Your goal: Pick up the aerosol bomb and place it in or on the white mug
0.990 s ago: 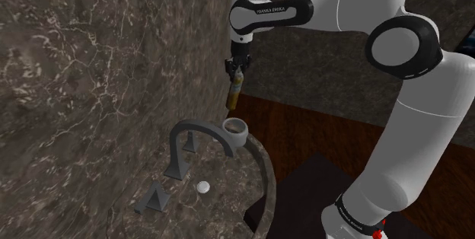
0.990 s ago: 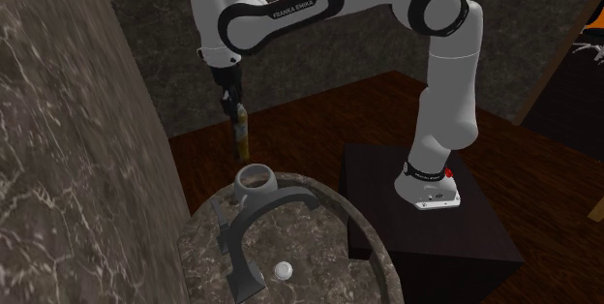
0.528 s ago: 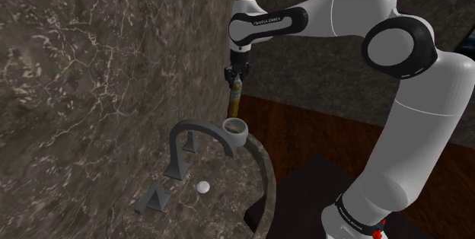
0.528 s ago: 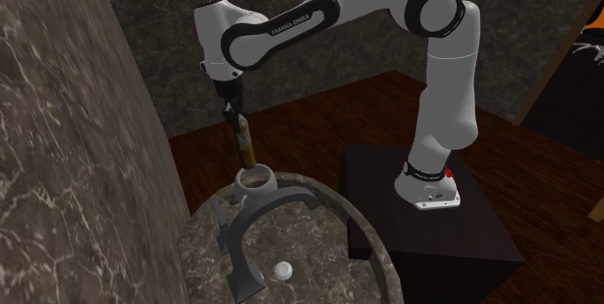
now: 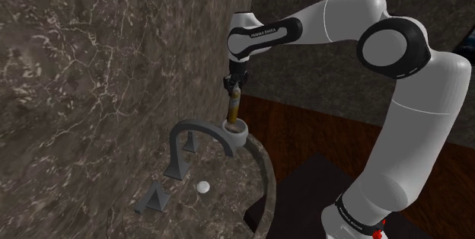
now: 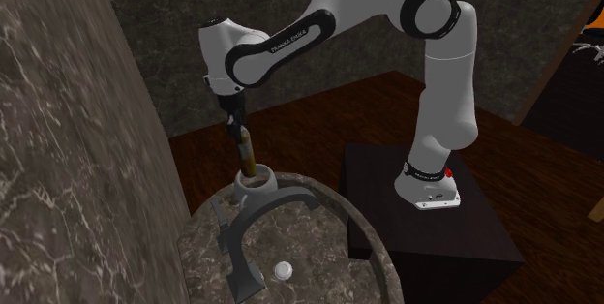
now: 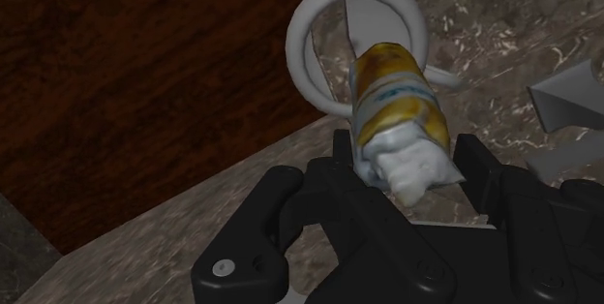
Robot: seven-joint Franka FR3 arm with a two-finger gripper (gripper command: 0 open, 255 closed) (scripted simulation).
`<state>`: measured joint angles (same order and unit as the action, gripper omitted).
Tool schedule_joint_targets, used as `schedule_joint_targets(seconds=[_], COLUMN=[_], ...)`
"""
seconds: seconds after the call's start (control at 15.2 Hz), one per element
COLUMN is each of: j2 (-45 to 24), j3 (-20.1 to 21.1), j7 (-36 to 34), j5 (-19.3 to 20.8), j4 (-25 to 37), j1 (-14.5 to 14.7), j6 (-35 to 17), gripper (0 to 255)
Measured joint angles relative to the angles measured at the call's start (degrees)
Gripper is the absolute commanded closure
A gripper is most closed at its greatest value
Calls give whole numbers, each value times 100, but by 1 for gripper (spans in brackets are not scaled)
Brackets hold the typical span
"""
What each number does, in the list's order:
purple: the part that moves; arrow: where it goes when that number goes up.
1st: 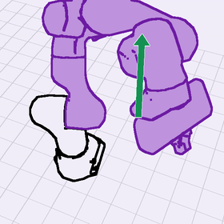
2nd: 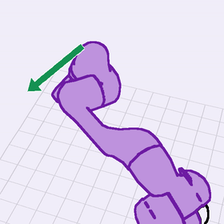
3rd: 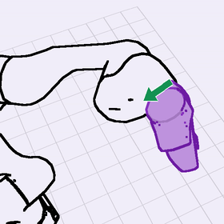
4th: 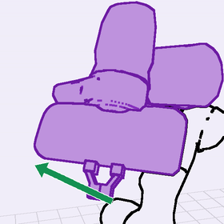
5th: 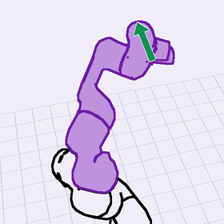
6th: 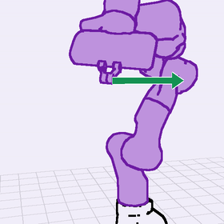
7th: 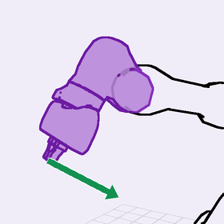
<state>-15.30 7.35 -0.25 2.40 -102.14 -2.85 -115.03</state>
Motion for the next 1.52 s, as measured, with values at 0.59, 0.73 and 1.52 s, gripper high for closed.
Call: schedule_joint_targets(seconds=[0.59, 0.73, 1.52], j2=[-214, -217, -48], j3=[-10, -11, 5], j7=[-36, -35, -33], j5=[40, 40, 11], j4=[-304, -313, -103], j1=[12, 11, 16], j6=[-519, -530, -161], gripper=[255, 255, 0])
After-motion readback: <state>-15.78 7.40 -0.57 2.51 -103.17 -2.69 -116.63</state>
